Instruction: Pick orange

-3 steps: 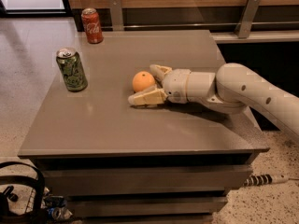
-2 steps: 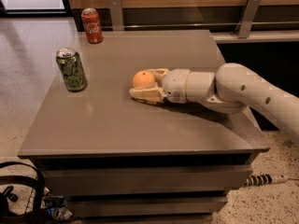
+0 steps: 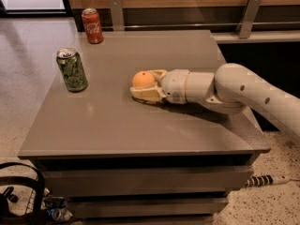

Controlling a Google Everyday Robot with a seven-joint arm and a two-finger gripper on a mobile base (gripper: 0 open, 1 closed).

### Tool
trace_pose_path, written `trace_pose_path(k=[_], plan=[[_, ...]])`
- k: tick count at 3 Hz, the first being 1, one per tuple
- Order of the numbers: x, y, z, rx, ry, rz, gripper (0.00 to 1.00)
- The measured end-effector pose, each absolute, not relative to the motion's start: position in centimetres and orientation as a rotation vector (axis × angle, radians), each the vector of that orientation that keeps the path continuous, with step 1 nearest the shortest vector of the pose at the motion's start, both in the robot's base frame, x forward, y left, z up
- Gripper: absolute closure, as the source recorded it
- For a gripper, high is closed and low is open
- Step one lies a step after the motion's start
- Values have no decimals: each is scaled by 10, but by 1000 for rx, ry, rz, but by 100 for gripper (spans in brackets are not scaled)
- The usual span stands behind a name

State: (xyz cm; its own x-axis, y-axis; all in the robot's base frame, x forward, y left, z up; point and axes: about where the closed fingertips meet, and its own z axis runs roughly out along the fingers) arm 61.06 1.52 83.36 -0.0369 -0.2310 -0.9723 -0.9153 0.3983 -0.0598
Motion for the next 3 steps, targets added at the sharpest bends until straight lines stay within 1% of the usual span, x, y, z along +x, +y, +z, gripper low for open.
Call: trace_pose_path(k=[1, 2, 3], plan=[[610, 17, 834, -1064, 1534, 768, 100], [609, 19, 851, -1086, 1513, 736, 100], [601, 23, 886, -1151, 1434, 658, 100]])
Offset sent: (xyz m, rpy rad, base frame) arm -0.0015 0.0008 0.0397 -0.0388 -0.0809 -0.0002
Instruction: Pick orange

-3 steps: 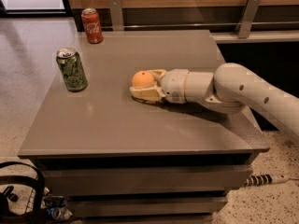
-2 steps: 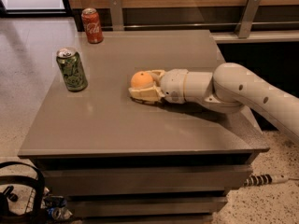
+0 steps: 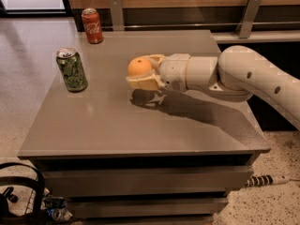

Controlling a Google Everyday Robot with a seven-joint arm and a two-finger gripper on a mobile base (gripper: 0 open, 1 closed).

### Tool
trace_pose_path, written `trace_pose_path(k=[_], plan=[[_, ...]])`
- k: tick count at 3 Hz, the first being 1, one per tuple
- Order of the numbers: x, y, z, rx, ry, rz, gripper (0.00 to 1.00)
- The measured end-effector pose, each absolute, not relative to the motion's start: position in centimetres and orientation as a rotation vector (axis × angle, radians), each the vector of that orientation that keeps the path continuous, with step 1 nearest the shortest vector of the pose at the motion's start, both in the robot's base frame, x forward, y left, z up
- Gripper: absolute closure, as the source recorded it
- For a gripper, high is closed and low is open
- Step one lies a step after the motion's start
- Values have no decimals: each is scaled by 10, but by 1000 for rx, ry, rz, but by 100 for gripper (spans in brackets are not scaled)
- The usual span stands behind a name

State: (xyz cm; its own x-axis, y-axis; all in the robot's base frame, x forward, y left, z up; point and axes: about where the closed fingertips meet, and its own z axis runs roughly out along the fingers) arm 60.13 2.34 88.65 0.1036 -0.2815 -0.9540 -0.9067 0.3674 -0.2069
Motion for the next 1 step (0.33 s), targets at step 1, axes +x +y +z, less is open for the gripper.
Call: trace_pose_path(k=[1], plan=[[592, 31, 916, -1213, 1348, 599, 100]])
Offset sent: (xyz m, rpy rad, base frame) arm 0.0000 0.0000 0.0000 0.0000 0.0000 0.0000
